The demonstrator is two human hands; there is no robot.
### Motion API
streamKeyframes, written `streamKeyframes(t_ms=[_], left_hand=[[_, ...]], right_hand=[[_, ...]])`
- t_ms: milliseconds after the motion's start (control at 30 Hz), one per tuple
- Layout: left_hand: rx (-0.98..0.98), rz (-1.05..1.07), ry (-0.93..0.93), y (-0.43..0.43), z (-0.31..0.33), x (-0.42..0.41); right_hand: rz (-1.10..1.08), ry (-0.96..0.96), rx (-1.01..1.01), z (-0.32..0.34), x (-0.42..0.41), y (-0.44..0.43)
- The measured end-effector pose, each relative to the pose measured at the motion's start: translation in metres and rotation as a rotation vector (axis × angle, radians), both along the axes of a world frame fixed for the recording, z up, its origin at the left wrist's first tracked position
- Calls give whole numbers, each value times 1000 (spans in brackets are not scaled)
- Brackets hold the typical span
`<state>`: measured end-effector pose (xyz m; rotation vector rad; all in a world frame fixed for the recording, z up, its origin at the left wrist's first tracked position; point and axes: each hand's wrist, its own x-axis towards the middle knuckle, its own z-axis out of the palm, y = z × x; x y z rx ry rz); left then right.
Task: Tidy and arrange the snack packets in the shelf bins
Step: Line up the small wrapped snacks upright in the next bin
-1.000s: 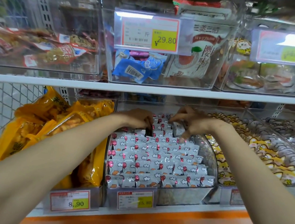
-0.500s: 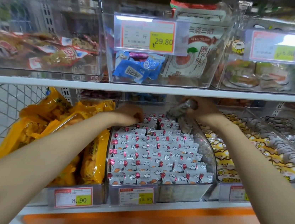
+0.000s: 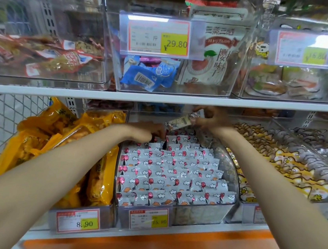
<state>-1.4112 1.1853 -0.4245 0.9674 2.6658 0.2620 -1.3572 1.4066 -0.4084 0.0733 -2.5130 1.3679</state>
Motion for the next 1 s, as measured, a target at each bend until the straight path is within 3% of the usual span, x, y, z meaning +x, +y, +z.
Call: streamKeyframes(t_ms=[200,367,533,700,867,933,1000], left_hand=[[5,-34,-28,1,-5,1],[32,-61,-15,-3,2,9],[332,104,141,-4,12,6],[401,145,0,8,8,2],[672,338,0,-4,6,-2],[695,440,72,-10,8,-3],[692,523,156,-16,9,-4]], right_hand=[[-4,-24,-27,2,1,3],[25,-90,70,-6,4,-3],[33,-89,73,-4,6,-5],[34,-35,-66,-1,4,-8],[-10,-50,-123,-6,-4,-14],[-35,-32,-49,-10,-5,-18],[-42,-32,230,-15,-6,-24]])
